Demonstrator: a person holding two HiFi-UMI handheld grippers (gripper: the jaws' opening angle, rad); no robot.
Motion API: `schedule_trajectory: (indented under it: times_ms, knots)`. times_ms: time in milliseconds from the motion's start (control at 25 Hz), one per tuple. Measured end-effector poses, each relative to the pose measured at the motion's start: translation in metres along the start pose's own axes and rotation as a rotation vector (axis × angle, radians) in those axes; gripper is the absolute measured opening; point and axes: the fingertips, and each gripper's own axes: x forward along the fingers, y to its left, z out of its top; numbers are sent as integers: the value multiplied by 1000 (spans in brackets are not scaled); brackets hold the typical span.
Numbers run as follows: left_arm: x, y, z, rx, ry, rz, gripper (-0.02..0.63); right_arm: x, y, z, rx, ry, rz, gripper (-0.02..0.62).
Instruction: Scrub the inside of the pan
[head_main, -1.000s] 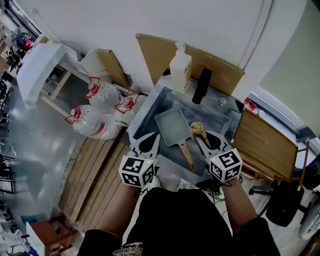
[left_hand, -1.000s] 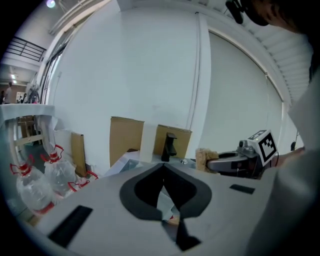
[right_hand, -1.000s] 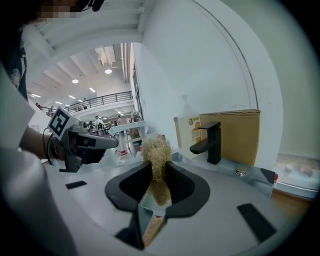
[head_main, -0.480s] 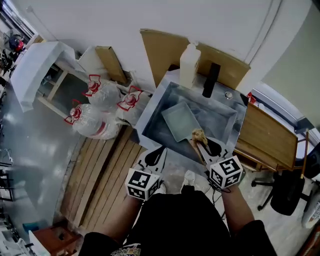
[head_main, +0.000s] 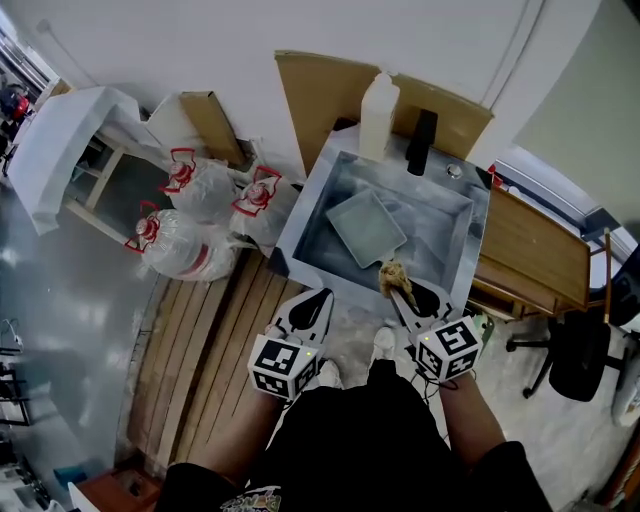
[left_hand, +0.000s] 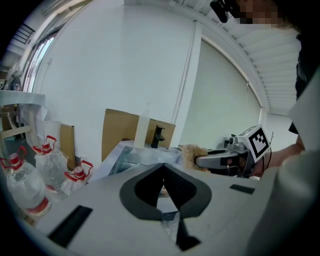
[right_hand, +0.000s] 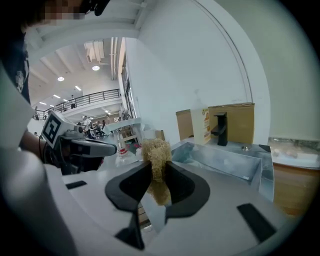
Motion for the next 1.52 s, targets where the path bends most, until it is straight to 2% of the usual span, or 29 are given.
schedule_trajectory:
  times_ms: [480, 960, 1520]
  knots:
    - [-28, -18, -5, 33, -22, -78, 9, -29, 38, -7, -6, -31, -54, 97]
    - [-52, -35, -10, 32, -31, -129, 9, -56, 70, -9, -11, -77, -87, 97]
    - [-57, -47, -14, 50, -27, -150, 9, -68, 78, -17, -6, -82, -90, 95]
